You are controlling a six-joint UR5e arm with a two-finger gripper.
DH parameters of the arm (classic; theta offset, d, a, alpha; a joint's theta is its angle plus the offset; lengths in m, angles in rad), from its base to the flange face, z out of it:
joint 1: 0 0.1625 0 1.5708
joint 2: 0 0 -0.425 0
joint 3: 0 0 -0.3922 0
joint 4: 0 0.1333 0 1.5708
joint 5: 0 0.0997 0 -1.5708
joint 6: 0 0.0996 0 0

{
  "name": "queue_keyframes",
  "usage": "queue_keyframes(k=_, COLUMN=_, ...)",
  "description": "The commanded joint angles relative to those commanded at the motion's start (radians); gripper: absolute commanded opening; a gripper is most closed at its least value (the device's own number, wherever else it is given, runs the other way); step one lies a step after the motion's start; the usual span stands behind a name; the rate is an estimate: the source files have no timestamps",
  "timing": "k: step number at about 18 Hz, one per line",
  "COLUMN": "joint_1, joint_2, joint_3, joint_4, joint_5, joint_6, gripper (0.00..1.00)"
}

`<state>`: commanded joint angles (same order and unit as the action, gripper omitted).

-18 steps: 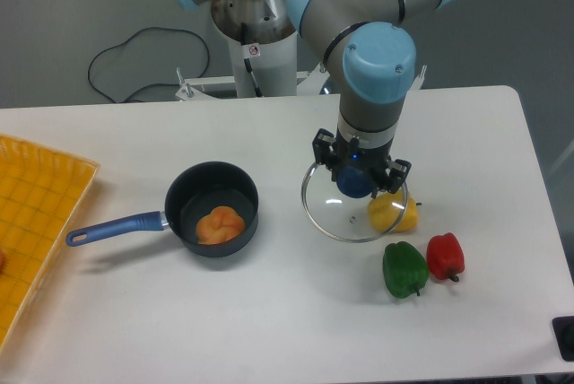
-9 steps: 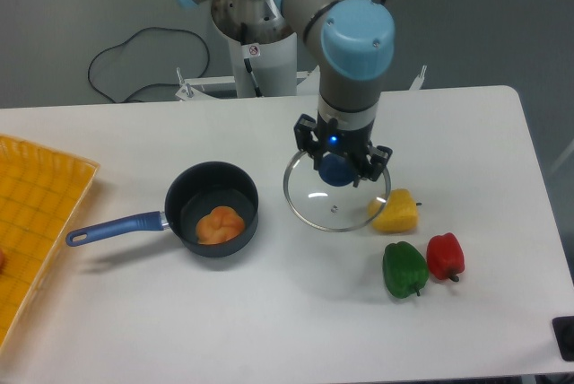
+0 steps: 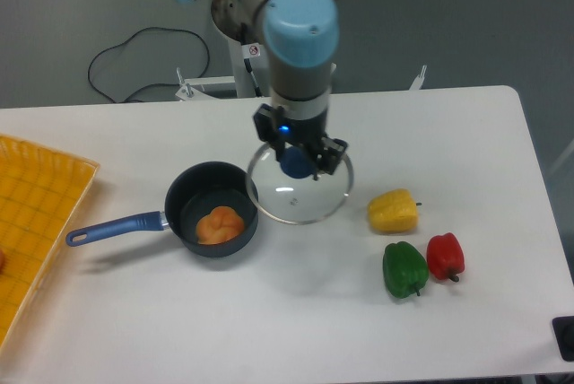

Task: Close the pot lid
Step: 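Carry the glass lid by its blue knob over the dark saucepan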

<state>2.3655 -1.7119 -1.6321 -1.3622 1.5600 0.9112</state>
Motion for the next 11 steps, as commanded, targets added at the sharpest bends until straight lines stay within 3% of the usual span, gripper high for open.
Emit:
queue_keyframes(k=7, joint_1=-0.094, joint_2=-0.011, joint_3=-0.044, joint_4=0.003, joint_5=-0.002, joint_6=-0.092, gripper=0.37)
queue_keyframes(k=11, joint_1=-0.126, joint_2=-0.008, joint_3=-0.121, joint_4=0.106, joint_5=-0.002, joint_6=-0.097, gripper=0.37)
